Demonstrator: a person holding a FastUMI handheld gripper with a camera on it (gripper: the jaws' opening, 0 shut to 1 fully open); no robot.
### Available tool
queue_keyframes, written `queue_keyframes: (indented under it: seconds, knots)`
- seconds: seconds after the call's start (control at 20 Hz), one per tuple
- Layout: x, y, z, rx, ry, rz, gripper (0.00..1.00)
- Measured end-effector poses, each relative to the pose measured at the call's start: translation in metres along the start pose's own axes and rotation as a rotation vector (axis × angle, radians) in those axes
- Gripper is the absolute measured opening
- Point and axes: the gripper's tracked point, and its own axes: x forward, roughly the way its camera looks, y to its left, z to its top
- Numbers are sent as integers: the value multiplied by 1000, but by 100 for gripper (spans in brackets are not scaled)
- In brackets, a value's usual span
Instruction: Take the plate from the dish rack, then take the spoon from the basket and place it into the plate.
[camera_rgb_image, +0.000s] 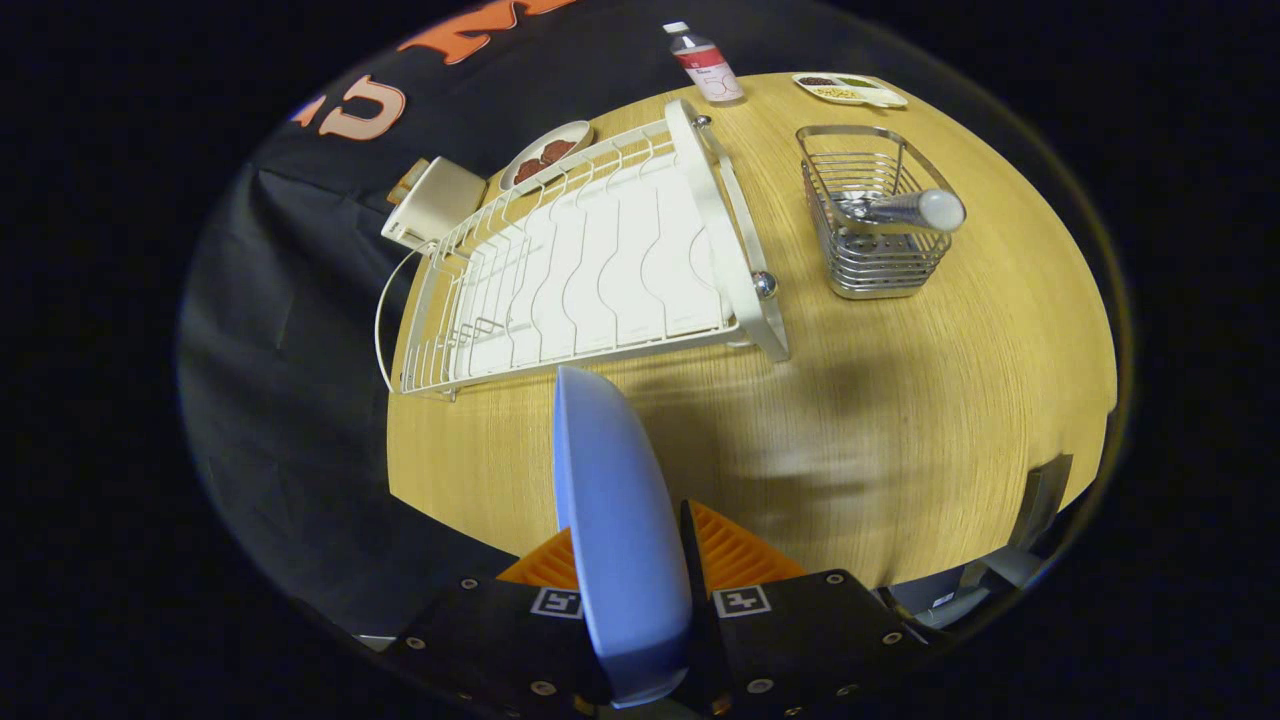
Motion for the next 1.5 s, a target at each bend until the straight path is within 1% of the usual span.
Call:
queue_keyframes:
  seconds: [0.1, 0.2, 0.3, 0.4, 0.45, 0.55, 0.65, 0.75, 0.9, 0.95, 1.0, 1.05, 1.15, 1.35, 1.5]
  knots:
    - [9, -8, -5, -36, 4, -18, 32]
    - [14, -11, -13, 7, 21, 7, 33]
    - [13, -19, -12, 44, 17, 6, 35]
    - [14, -31, -7, 24, -7, -35, 41]
    - [13, -38, -4, 6, -25, -63, 48]
    - [15, -46, 6, 29, -58, -82, 53]
    - [20, -42, 20, 115, -85, -41, 55]
    - [18, -38, 33, 140, -123, -23, 55]
    - [2, -35, 47, 103, -207, -19, 55]
    - [-4, -35, 49, 84, -231, -23, 61]
    - [-11, -38, 52, 57, -261, -34, 65]
    - [-20, -43, 56, 27, -297, -54, 71]
    - [-39, -52, 71, -34, -398, -108, 80]
    - [-78, -64, 115, -167, -666, -225, 81]
    - [-89, -69, 135, -265, -784, -304, 81]
